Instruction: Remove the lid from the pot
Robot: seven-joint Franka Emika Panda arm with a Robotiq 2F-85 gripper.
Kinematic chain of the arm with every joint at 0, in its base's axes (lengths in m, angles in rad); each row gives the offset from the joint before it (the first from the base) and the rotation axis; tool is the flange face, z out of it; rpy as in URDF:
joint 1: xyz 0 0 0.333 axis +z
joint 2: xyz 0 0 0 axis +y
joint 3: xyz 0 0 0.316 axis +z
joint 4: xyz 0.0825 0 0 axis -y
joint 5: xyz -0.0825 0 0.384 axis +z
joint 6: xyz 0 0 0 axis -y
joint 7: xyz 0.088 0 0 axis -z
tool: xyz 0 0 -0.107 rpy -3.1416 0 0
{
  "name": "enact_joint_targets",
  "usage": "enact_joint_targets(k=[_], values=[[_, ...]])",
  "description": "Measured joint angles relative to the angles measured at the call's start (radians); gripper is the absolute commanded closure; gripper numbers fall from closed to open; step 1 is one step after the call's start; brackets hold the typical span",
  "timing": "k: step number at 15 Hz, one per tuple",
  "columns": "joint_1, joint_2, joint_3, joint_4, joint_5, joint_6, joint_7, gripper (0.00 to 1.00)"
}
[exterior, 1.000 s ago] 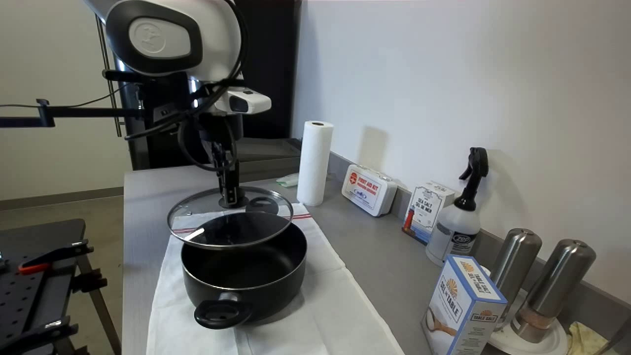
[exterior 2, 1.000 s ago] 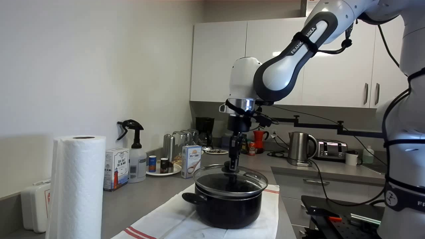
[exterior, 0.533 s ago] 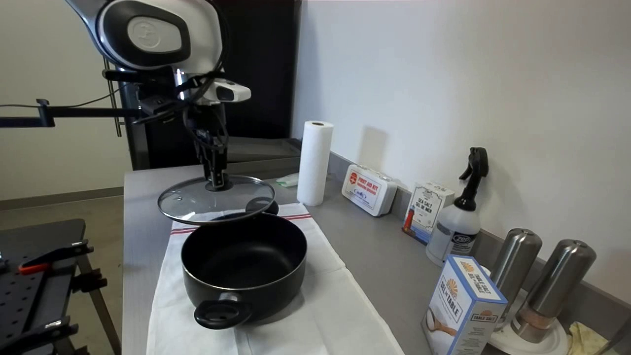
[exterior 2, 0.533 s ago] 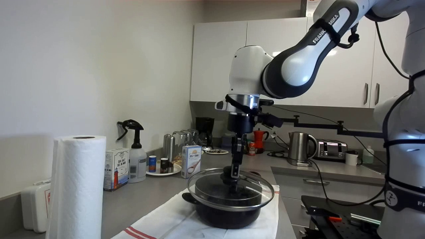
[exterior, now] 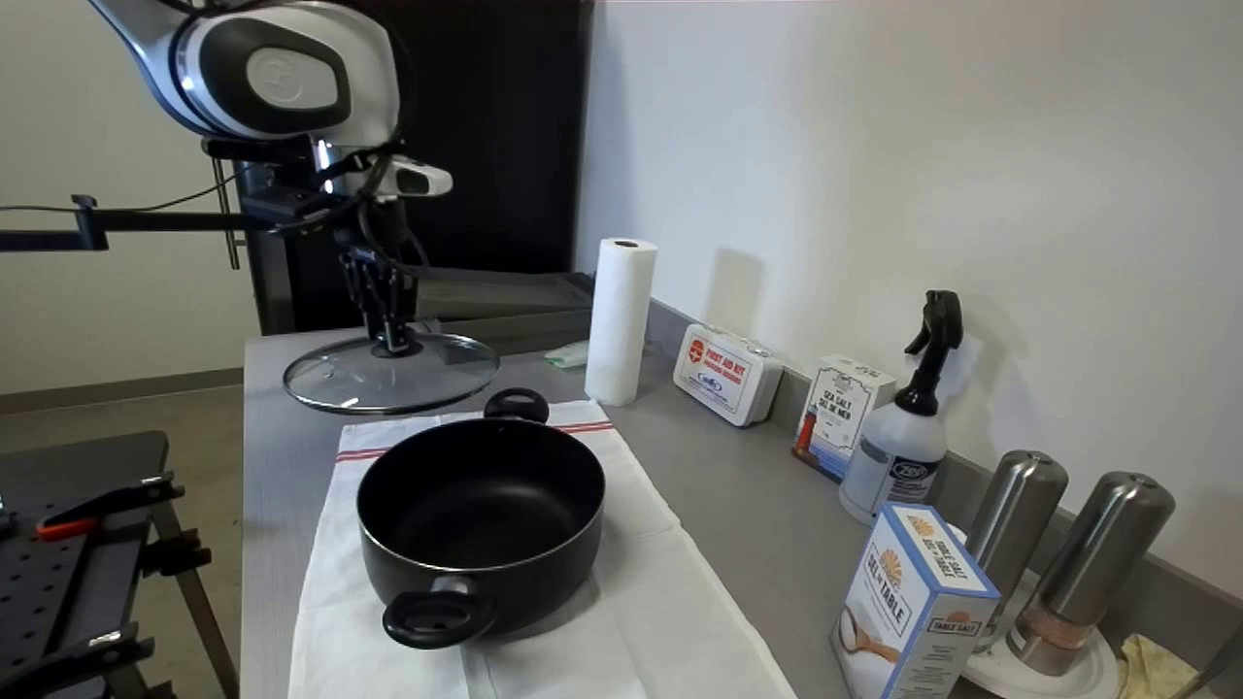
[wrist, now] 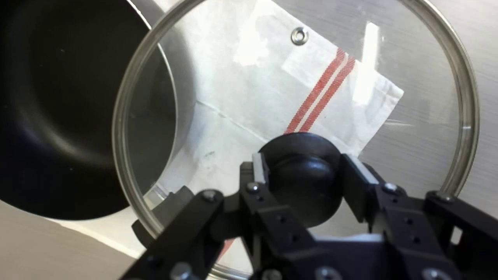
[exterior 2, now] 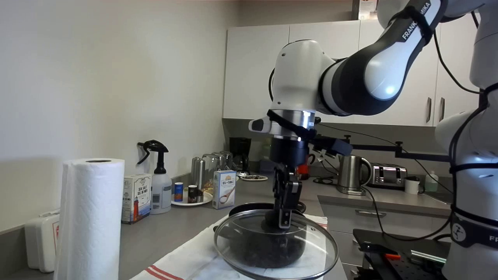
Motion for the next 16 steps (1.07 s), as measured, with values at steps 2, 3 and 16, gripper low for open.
enact_joint_targets(k=[2,3,16], values=[[0.016,0.011,0.016,0.001,-0.006,0.000,0.000,0.76],[0.024,0.019,0.023,0.002,-0.011,0.000,0.000,0.76],[0.059,0.219,0.038,0.109,-0.111,0.003,0.000,0.76]])
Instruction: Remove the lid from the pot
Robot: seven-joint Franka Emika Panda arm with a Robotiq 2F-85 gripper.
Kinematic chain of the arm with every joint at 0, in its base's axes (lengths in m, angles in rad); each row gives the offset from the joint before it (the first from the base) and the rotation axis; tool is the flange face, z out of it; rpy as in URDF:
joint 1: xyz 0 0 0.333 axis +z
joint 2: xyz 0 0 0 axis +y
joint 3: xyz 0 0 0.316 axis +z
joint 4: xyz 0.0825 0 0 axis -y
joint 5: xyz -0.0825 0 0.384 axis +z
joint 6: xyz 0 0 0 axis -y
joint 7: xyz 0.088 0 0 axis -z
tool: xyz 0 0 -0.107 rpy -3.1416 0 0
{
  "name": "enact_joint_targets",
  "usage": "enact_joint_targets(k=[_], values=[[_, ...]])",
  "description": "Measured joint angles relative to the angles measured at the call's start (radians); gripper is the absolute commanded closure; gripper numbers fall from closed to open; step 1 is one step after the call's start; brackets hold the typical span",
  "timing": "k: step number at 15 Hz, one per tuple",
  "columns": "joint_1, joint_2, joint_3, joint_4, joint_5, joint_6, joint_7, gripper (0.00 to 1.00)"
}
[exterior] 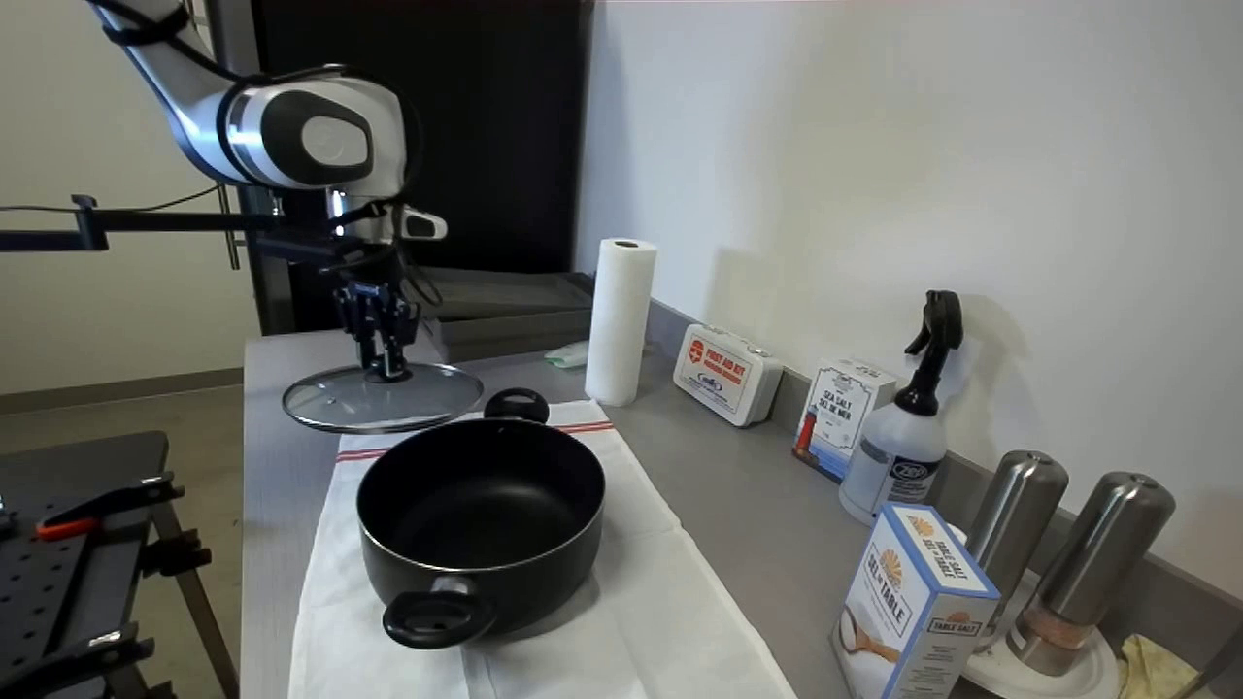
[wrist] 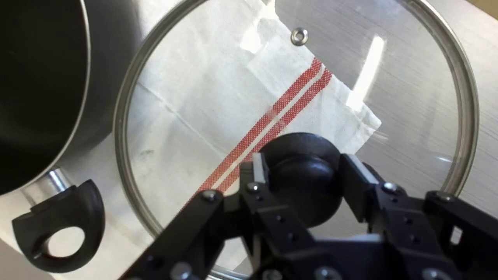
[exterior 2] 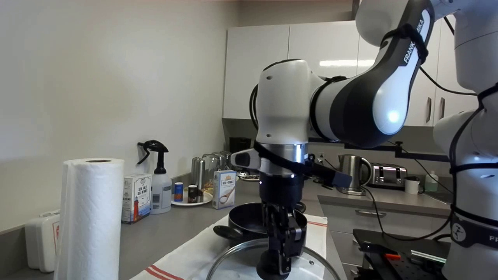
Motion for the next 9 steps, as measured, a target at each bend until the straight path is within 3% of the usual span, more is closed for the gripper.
enact_joint_targets(k=[9], values=[[-0.006,0.110,-0.041,0.059,0.000,0.045,-0.011,0.76]])
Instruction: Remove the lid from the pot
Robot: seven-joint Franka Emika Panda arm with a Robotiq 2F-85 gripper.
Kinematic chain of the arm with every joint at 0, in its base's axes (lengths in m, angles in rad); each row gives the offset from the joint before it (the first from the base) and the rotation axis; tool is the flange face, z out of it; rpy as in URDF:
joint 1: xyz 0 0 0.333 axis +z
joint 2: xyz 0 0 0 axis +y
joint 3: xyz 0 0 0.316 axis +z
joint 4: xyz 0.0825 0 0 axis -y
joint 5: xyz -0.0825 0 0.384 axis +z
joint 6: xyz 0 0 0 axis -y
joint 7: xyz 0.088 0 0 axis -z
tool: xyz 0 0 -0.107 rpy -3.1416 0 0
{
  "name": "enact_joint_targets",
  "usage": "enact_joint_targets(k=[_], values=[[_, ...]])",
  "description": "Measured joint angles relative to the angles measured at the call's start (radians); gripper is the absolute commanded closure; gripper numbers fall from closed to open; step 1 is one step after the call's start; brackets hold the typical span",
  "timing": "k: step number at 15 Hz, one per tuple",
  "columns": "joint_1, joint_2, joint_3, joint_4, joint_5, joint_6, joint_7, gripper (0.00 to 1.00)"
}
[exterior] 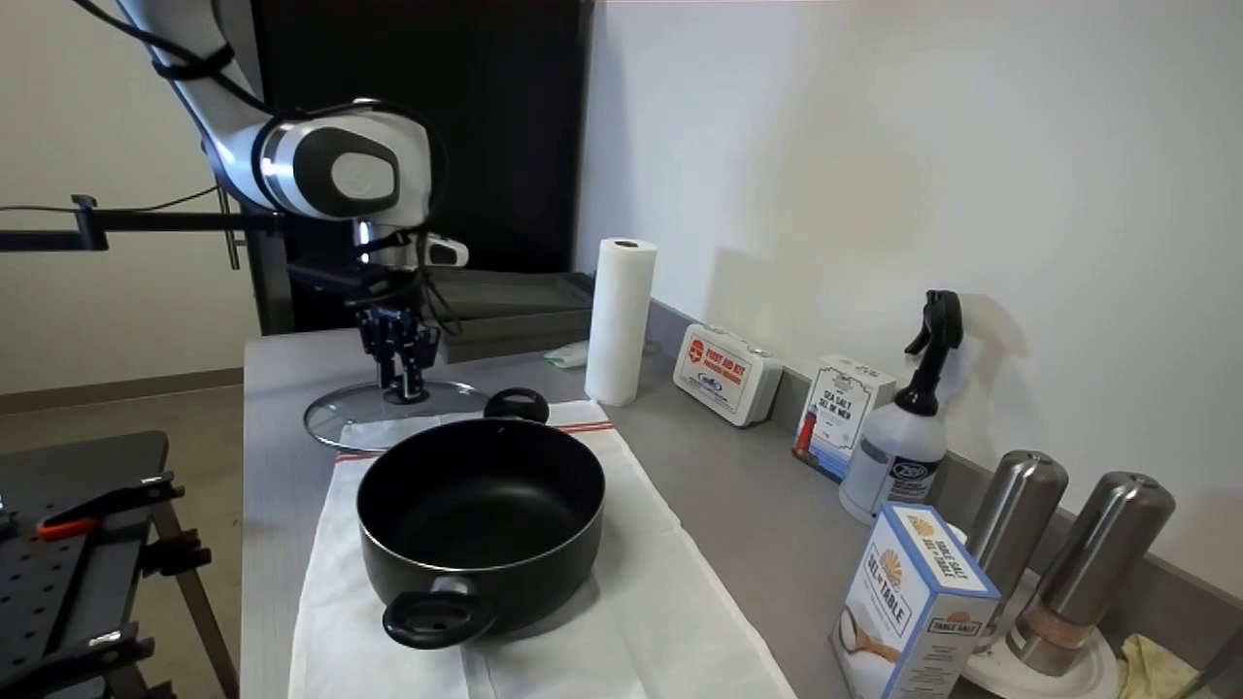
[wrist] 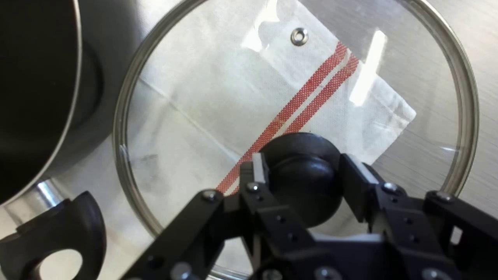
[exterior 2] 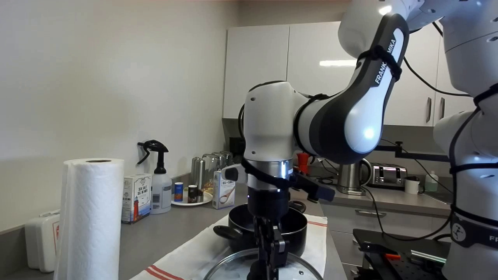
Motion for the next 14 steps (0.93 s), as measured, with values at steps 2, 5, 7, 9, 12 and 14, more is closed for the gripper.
enact_joint_targets(k=[2,5,7,9,12,14], values=[[-0.003,0.019,-0.009,0.007,0.000,0.024,-0.005,0.76],[-0.010,0.048,-0.015,0.017,0.005,0.055,-0.020,0.76],[-0.015,0.069,-0.015,0.024,0.009,0.067,-0.034,0.76],[-0.019,0.087,-0.015,0.030,0.011,0.077,-0.045,0.76],[-0.026,0.107,-0.012,0.033,0.031,0.100,-0.082,0.76],[-0.039,0.116,-0.002,0.033,0.066,0.122,-0.126,0.76]])
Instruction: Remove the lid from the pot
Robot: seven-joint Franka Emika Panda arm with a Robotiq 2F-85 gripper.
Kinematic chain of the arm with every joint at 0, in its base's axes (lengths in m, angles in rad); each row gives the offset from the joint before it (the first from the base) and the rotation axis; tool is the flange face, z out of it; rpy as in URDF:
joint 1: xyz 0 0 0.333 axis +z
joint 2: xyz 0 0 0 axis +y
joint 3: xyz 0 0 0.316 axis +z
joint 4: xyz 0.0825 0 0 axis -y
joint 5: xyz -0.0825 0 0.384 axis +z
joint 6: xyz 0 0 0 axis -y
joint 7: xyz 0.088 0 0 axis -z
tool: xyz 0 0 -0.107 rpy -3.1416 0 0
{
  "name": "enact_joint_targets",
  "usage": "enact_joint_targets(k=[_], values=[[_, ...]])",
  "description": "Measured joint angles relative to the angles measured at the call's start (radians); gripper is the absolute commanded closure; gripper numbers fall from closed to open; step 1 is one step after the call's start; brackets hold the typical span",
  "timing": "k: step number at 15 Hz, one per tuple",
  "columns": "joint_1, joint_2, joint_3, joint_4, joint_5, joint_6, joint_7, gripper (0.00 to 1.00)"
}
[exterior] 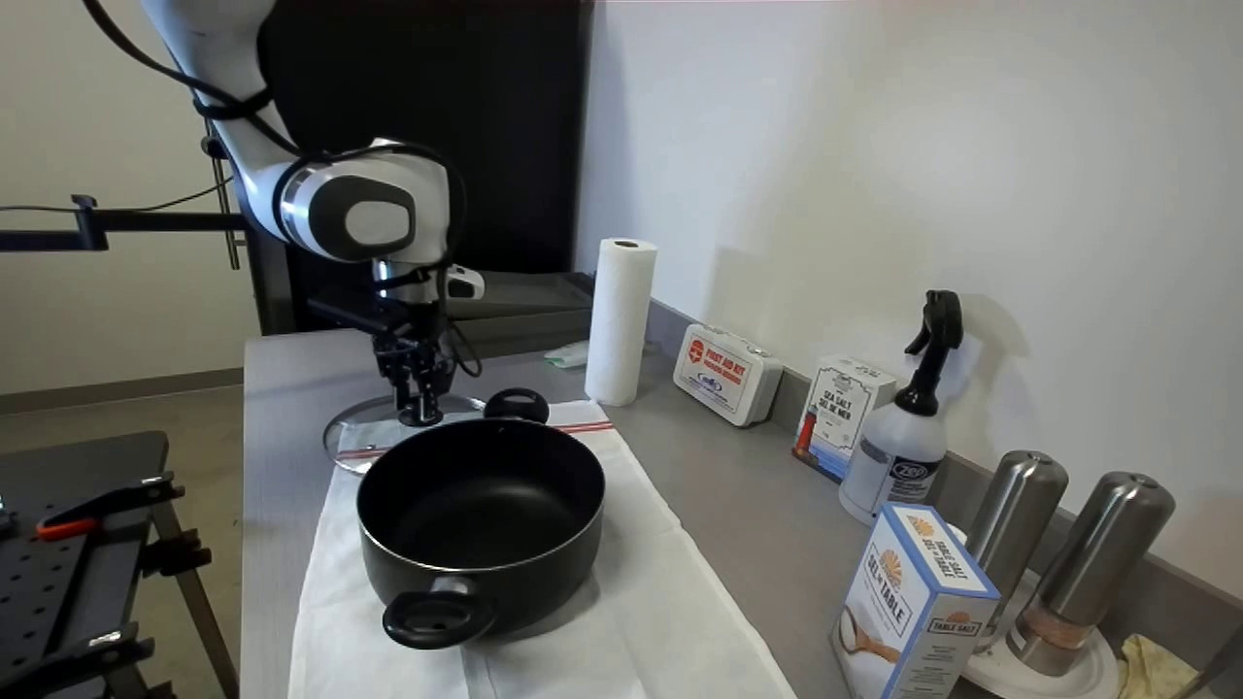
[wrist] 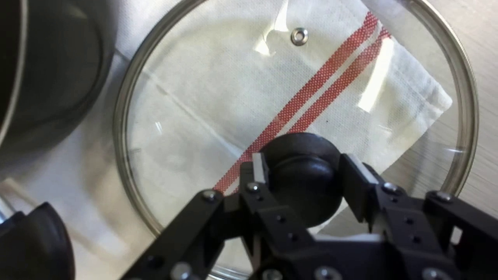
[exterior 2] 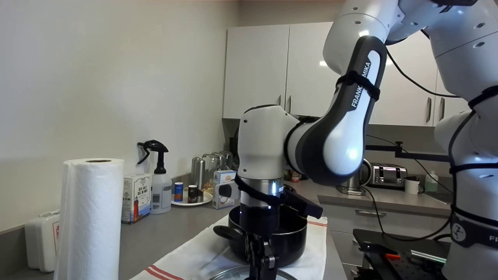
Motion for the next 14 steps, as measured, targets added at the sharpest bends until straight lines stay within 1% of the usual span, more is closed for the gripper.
enact_joint_targets(k=[3,6,9,13,14], values=[[-0.029,0.007,0.024,0.000,0.059,0.017,-0.069,0.76],[-0.055,0.011,0.041,0.000,0.092,0.019,-0.117,0.76],[-0.069,0.017,0.047,0.000,0.097,0.019,-0.145,0.76],[-0.069,0.019,0.047,0.000,0.097,0.018,-0.153,0.76],[-0.069,0.019,0.047,0.000,0.097,0.018,-0.155,0.41]])
